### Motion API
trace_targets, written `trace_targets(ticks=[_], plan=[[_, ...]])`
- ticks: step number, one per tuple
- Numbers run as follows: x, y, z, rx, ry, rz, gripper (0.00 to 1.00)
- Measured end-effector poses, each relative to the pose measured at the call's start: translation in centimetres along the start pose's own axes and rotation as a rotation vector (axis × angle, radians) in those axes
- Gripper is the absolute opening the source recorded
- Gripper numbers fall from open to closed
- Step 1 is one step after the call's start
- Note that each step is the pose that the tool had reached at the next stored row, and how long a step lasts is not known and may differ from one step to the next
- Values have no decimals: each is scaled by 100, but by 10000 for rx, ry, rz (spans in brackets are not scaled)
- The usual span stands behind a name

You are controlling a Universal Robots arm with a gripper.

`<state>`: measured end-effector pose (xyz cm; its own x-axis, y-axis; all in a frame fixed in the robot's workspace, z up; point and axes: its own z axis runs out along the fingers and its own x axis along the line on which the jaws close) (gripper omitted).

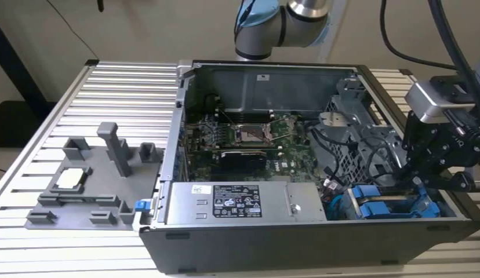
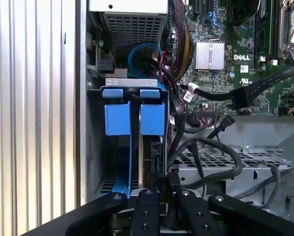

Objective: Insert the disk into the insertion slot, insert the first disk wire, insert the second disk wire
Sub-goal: 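Insert the first disk wire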

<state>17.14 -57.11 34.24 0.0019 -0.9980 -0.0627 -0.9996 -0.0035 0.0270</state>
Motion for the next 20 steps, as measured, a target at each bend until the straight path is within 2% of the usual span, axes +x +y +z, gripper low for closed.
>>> trace_targets(ticks=[10,20], plan=[[11,-18,4,-5,0,-5,19],[15,-20,47,-5,2,-5,19]])
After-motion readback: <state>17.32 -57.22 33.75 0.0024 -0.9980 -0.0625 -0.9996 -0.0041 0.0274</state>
